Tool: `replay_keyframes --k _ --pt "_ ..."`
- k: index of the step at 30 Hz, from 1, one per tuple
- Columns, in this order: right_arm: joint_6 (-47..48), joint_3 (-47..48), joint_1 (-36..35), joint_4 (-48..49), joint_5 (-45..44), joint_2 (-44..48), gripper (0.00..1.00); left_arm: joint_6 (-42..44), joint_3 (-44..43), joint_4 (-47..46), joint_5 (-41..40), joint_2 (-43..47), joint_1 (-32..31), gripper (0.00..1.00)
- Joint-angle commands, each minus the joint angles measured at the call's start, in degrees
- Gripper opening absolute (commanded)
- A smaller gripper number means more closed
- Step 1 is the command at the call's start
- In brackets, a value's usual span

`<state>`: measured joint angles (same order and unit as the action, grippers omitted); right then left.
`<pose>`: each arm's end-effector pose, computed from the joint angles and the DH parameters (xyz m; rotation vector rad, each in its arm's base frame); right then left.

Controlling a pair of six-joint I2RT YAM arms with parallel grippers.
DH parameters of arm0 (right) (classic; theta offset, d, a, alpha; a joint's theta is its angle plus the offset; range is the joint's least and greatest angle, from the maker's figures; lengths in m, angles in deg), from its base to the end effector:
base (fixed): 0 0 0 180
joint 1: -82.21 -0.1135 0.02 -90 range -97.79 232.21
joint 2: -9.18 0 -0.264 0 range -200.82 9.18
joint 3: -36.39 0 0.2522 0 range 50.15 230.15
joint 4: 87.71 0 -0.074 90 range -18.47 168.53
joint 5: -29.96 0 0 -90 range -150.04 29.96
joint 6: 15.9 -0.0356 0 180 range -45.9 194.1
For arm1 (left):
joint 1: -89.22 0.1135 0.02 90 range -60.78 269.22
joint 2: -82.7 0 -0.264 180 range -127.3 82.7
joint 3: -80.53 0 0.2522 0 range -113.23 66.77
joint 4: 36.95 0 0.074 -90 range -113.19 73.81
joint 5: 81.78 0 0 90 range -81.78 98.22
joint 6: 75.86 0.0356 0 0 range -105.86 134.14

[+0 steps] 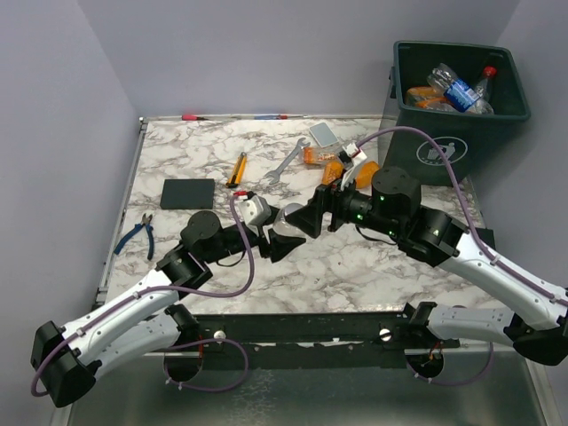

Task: Put the plastic bottles in the bin
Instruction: Place the plastic bottle in the trash bin.

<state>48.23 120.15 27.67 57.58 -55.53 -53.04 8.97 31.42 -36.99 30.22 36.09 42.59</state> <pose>0.1359 0.1956 0.4147 -0.5368 1.8570 1.0472 0.1259 -0.1527 0.3211 0.8627 1.3691 -1.0014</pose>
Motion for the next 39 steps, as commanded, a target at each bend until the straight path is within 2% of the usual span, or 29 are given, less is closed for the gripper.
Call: replay_keyframes --k 1,4,8,10,12,14,15,16,18,20,24,25,29,32,35,39 --pt "-1.14 -1.51 -1.15 3.15 1.34 -0.42 0.84 -2.35 -2.76 0.00 -0.35 -1.35 -0.35 0.06" --pt "-1.50 -2.50 -1.18 3.67 0.89 -0.57 0.81 -3.34 -3.09 -0.45 0.10 -1.96 -0.47 0.06" --pt "-1.88 -3.35 -1.18 4.03 0.18 -1.04 0.71 -4.17 -3.31 -1.51 0.48 -1.84 -0.69 0.06" --pt "-2.12 -4.24 -1.18 4.81 -0.60 -0.87 0.58 -4.22 -3.47 -1.60 0.45 -1.62 -0.78 0.06" --pt "-2.42 -4.76 -1.18 5.62 -1.02 -0.66 0.37 -4.35 -3.57 -1.62 0.57 -1.43 -0.84 0.06" --pt "-2.50 -5.01 -1.18 6.09 -0.22 -0.69 0.28 -4.60 -3.43 -1.62 0.51 -1.06 -0.84 0.07" --pt "-2.58 -4.78 -1.18 5.91 0.22 -0.97 0.28 -4.78 -3.43 -1.65 0.41 -0.84 -0.85 0.07" --pt "-2.64 -4.47 -1.18 5.47 0.65 -1.24 0.33 -4.84 -3.39 -1.71 0.39 -0.73 -0.88 0.07" --pt "-2.99 -4.21 -1.18 4.72 0.86 -1.43 0.55 -4.97 -3.24 -1.72 0.30 -0.47 -0.90 0.07" --pt "-3.37 -4.80 -1.18 4.81 0.56 -0.91 0.69 -4.96 -3.15 -1.67 0.25 -0.21 -0.85 0.07" --pt "-4.07 -6.02 -1.26 5.72 0.65 0.06 0.80 -4.95 -5.28 -1.69 0.23 -0.06 -0.93 0.06" --pt "-4.10 -6.13 -1.27 6.01 1.08 0.03 0.81 -4.94 -3.48 -1.67 0.27 -0.13 -0.92 0.06" --pt "-3.02 -5.72 -2.06 5.79 1.24 -0.80 0.80 -5.47 -4.13 -1.74 0.88 -0.90 -0.95 0.01" --pt "-1.74 -5.36 -2.83 4.72 -0.94 -1.32 0.72 -6.43 -5.07 -1.67 1.94 -1.20 -0.98 0.00" --pt "-1.07 -6.17 -2.91 5.34 -3.22 -0.64 0.60 -7.24 -5.36 -1.73 2.70 -1.20 -0.96 0.00" --pt "-0.47 -7.26 -2.94 6.74 -5.59 0.20 0.38 -8.86 -5.27 -1.74 3.79 -1.41 -0.97 0.00"
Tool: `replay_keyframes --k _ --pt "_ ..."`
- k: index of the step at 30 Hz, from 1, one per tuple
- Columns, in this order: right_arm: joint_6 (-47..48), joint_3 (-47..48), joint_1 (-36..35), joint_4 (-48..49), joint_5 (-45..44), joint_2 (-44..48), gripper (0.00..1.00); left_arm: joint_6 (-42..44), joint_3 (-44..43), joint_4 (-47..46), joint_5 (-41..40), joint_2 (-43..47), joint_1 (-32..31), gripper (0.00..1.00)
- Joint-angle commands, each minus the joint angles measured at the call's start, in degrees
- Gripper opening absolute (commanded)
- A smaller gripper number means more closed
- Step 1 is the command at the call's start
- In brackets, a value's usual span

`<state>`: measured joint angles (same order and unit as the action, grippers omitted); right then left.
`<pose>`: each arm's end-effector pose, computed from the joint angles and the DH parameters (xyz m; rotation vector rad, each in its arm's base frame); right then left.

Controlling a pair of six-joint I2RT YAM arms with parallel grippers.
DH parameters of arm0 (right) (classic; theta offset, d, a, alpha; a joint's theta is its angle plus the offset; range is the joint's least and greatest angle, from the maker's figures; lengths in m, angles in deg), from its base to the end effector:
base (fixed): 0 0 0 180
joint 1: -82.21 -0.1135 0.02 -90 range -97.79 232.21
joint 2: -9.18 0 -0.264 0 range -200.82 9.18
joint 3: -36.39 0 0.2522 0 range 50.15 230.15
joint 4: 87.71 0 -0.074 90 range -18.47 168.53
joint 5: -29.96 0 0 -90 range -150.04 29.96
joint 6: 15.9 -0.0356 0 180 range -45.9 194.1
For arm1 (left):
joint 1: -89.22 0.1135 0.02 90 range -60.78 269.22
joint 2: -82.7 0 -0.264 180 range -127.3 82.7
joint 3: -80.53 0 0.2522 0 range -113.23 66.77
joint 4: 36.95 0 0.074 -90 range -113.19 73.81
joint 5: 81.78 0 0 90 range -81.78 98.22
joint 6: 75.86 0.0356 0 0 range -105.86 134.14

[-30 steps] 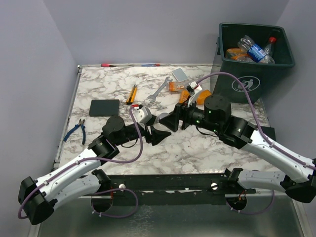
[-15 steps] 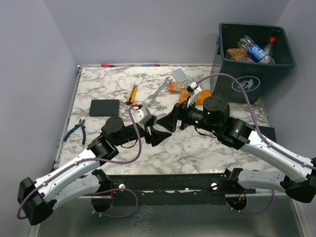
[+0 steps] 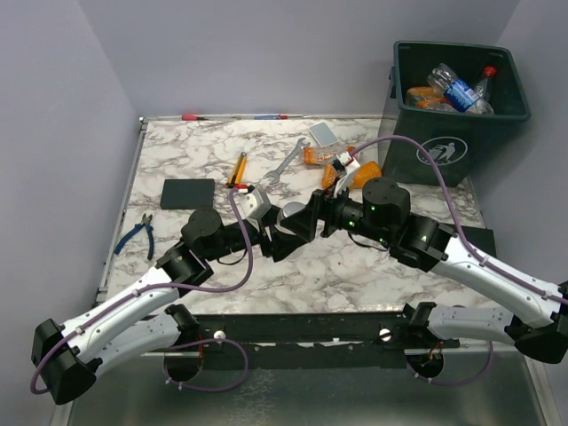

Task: Put the plastic bottles in the bin
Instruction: Place the plastic bottle in the trash bin.

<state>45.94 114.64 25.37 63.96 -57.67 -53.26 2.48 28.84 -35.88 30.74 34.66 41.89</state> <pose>0.1341 0.2080 0.3925 -0.5085 1.8598 1.0743 0.1269 -0.1577 0.3307 0.8091 1.4244 -1.1039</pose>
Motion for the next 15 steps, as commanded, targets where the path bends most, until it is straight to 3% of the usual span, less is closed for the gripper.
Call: replay_keyframes --k 1,3,4,9,13,15 --pt "1.88 -2.07 -0.69 0.86 -3.66 0.48 0.34 -2.91 -2.80 -2.79 3.50 -0.08 -0.26 0.00" --pt "1.95 -2.37 -0.64 1.62 -3.78 0.47 0.26 -3.61 -2.89 -2.79 4.04 -0.28 -0.25 0.04" --pt "1.85 -2.45 -0.64 1.93 -3.78 0.35 0.21 -4.00 -2.90 -2.78 4.03 -0.38 -0.25 0.10" --pt "1.31 -2.67 -0.64 2.55 -4.14 1.05 0.14 -4.65 -2.42 -2.89 3.15 0.43 -0.24 0.65" --pt "0.78 -2.70 -0.64 2.64 -5.51 2.76 0.08 -3.97 -1.29 -3.32 0.83 2.44 -0.26 0.97" --pt "0.38 -2.42 -0.64 2.19 -6.29 3.51 0.02 -3.85 -0.73 -3.71 -0.58 3.64 -0.30 0.99"
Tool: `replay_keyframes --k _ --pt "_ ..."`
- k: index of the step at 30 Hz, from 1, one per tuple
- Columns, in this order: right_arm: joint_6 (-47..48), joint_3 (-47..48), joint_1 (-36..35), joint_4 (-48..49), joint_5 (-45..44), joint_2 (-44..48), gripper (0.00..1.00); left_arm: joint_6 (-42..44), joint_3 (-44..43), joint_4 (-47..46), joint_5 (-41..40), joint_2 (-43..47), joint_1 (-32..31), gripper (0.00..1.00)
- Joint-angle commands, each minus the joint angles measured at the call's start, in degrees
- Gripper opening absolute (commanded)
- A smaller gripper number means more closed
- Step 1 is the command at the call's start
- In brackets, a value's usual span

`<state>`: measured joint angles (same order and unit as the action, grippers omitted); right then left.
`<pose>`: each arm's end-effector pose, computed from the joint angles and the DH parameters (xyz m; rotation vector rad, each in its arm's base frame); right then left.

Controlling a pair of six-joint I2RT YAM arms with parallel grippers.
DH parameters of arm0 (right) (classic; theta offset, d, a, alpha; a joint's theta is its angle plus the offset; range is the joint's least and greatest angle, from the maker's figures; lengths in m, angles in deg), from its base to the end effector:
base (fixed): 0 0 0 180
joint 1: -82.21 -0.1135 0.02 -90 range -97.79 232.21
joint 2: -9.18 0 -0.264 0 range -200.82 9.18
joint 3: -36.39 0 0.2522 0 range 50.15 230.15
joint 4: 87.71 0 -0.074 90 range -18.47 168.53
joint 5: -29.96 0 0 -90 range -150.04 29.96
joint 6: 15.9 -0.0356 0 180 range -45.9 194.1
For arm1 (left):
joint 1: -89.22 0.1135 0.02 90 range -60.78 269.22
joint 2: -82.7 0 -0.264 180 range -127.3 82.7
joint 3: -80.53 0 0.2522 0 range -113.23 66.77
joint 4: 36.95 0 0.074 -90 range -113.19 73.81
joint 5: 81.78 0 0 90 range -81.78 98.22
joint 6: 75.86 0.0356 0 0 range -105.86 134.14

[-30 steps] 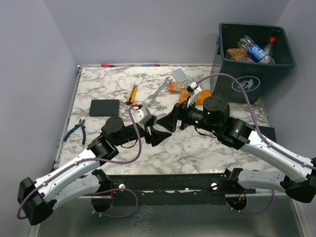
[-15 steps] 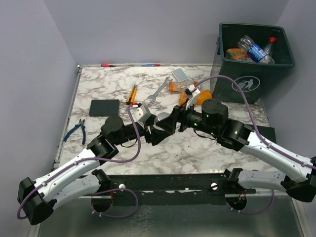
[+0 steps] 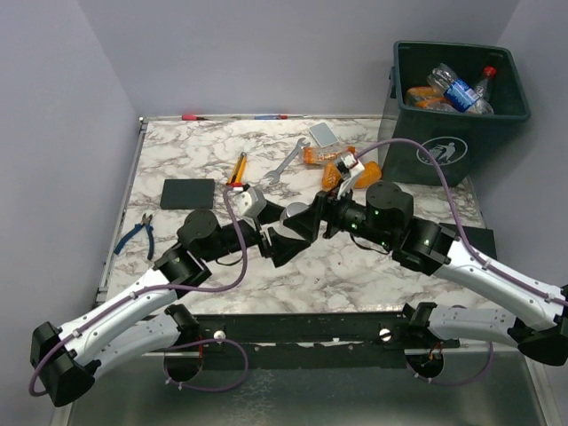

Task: Put the plastic bottles in the bin
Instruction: Place the plastic bottle in the trash bin.

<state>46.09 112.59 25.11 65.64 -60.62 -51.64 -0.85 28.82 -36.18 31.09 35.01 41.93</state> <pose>0.1317 0.2029 0.3895 -0.4682 1.8359 1.0441 0.1258 -0.1567 0.3325 0.7743 1.4421 -1.1531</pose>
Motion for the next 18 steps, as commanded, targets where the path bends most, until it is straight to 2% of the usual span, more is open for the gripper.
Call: replay_keyframes --k 1,6,9,13,18 --pt "0.09 0.01 -0.38 -0.03 -3.90 2.18 0.01 -0.42 -0.42 -3.63 -1.64 3.82 -0.34 0.99" --pt "0.39 1.85 -0.40 -2.74 -6.83 3.45 0.01 -0.22 0.85 -4.36 -3.73 6.10 -0.26 0.99" --pt "2.62 4.84 -0.31 -5.78 -12.65 4.78 0.01 -0.31 1.06 -4.32 -4.24 7.49 -0.26 0.99" --pt "10.67 14.84 -0.29 -11.71 -25.13 4.23 0.01 0.26 2.32 -4.23 -7.79 11.71 -0.31 0.99" --pt "25.91 31.71 2.20 -14.84 -43.38 -3.71 0.01 2.41 5.80 -3.45 -18.52 17.90 -0.28 0.99"
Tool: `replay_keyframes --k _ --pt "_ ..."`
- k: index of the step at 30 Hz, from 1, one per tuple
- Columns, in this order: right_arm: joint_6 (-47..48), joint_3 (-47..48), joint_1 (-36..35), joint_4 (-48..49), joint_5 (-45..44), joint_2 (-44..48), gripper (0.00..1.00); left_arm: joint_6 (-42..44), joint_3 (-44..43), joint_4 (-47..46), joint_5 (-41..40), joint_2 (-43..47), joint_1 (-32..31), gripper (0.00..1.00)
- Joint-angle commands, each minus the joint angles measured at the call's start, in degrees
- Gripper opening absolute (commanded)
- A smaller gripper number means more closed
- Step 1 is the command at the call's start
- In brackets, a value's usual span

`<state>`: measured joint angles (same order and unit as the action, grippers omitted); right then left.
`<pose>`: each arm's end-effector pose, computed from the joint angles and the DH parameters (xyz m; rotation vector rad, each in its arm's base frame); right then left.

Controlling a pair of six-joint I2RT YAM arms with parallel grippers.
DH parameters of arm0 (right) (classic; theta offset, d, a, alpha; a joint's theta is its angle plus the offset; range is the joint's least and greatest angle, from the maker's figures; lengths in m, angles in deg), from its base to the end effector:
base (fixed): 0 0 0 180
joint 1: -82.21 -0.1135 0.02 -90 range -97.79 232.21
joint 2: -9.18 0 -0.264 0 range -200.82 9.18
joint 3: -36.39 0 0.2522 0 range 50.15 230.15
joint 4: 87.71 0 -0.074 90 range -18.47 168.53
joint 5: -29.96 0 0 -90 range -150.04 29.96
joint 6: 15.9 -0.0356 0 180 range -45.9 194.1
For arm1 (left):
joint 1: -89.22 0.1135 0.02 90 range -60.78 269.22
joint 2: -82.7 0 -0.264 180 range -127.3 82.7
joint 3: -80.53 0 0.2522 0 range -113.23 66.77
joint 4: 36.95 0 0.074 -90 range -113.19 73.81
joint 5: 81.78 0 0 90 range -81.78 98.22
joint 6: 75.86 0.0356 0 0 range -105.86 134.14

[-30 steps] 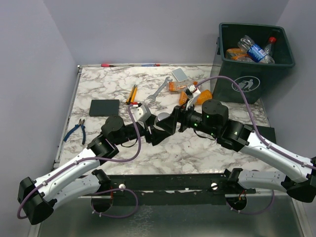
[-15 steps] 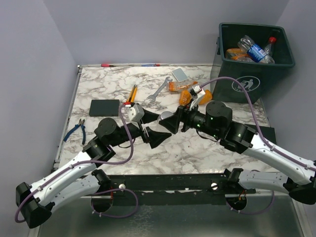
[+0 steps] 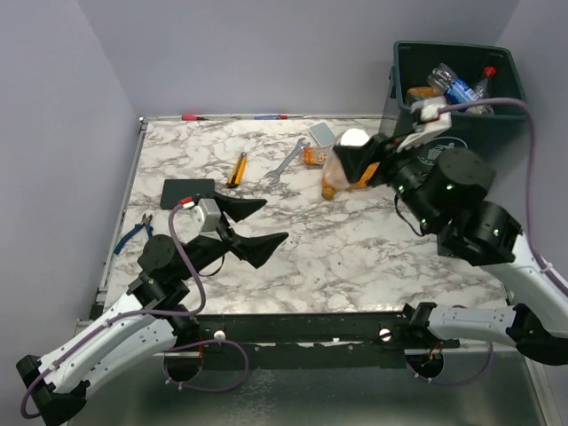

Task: Put the plastic bottles in the bin
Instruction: Place the plastic bottle in the trash bin.

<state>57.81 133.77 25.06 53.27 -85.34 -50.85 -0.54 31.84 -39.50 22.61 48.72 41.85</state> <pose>0.1184 0.1554 0.4921 -0.2312 1.6183 0.6402 0.0941 -0.1153 0.3573 0.5969 1.2199 -1.0816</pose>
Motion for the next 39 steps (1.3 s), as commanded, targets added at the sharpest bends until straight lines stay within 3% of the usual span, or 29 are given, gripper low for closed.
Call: replay_keyframes --k 1,6,11,13,16,26,37,38,39 --pt "16.49 13.41 5.48 -1.90 -20.05 -6.08 0.01 2.56 3.55 0.13 -12.26 5.14 -0.18 0.99" --pt "11.87 21.63 27.54 1.98 -13.70 -12.70 0.01 4.04 8.25 0.68 -24.22 9.48 -0.18 0.99" --pt "9.35 16.24 37.80 23.38 -13.00 -16.21 0.01 7.70 13.10 2.13 -34.95 14.17 -0.20 0.99" --pt "5.12 18.83 42.27 23.82 -10.37 -20.31 0.01 7.79 14.65 2.34 -39.07 15.93 -0.17 0.99" --pt "0.58 29.15 47.80 15.81 -5.31 -29.96 0.01 7.64 14.89 2.45 -41.47 17.21 -0.19 0.99" --pt "-6.12 39.28 53.88 3.46 12.66 -47.35 0.01 7.43 14.11 3.94 -39.18 17.00 -0.17 0.99" --pt "-3.69 34.47 54.86 -0.11 9.55 -51.50 0.01 7.14 13.93 4.07 -37.96 14.88 -0.19 0.99" --pt "-4.02 34.23 55.28 -0.47 9.53 -51.57 0.02 7.20 13.86 4.08 -37.95 14.59 -0.21 0.99" --pt "-4.24 34.10 55.60 -0.84 9.86 -51.52 0.11 7.14 13.80 4.06 -37.87 14.37 -0.19 0.99"
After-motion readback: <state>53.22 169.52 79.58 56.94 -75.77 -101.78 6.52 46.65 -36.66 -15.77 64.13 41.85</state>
